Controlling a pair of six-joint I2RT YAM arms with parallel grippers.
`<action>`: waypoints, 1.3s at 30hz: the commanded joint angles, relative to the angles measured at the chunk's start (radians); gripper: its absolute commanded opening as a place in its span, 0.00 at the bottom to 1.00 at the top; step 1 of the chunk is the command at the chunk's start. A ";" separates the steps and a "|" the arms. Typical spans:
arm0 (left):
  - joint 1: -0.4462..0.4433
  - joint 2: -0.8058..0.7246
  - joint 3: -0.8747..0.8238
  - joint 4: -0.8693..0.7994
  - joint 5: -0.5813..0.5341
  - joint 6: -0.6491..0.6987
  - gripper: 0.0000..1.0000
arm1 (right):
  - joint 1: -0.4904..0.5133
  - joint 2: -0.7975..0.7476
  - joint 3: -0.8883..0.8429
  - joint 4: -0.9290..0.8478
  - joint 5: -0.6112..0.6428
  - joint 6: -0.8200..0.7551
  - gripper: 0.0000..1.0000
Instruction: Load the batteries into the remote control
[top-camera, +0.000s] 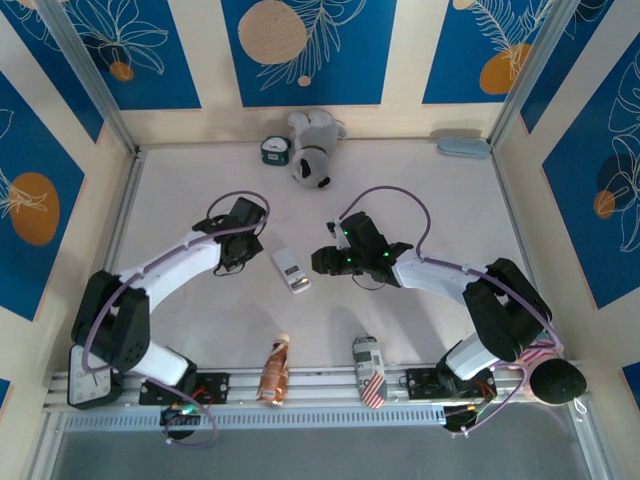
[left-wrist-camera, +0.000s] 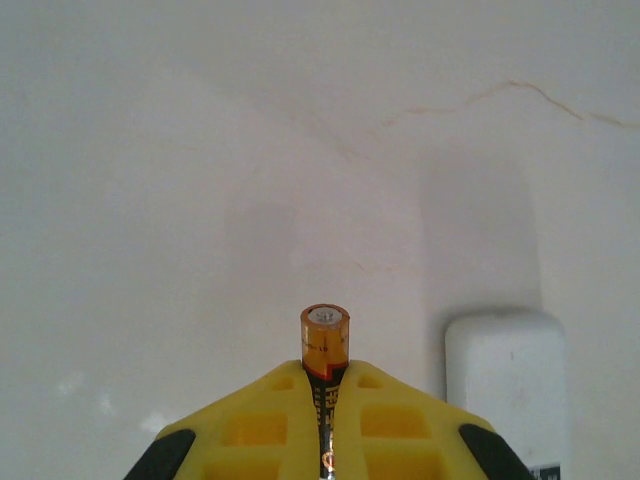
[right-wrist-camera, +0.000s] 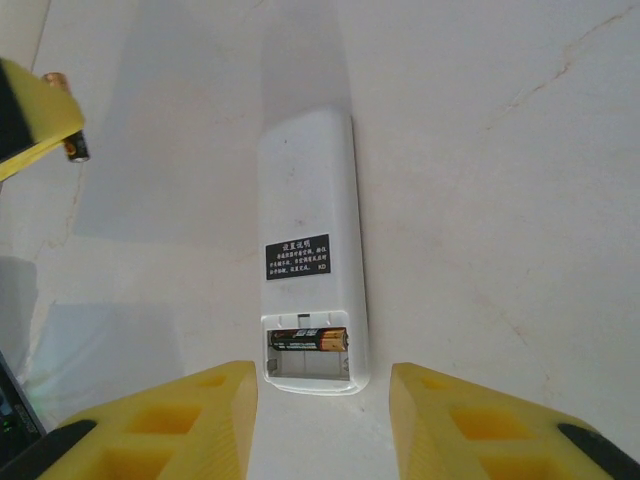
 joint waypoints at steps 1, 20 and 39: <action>-0.030 -0.075 -0.055 0.079 -0.001 0.243 0.08 | -0.007 -0.021 -0.015 -0.004 0.003 -0.008 0.41; -0.133 -0.206 -0.169 0.193 0.050 0.427 0.09 | -0.011 0.074 -0.009 0.051 -0.095 -0.020 0.41; -0.132 -0.313 -0.276 0.262 0.074 0.412 0.11 | 0.100 0.241 0.091 0.003 -0.050 -0.040 0.41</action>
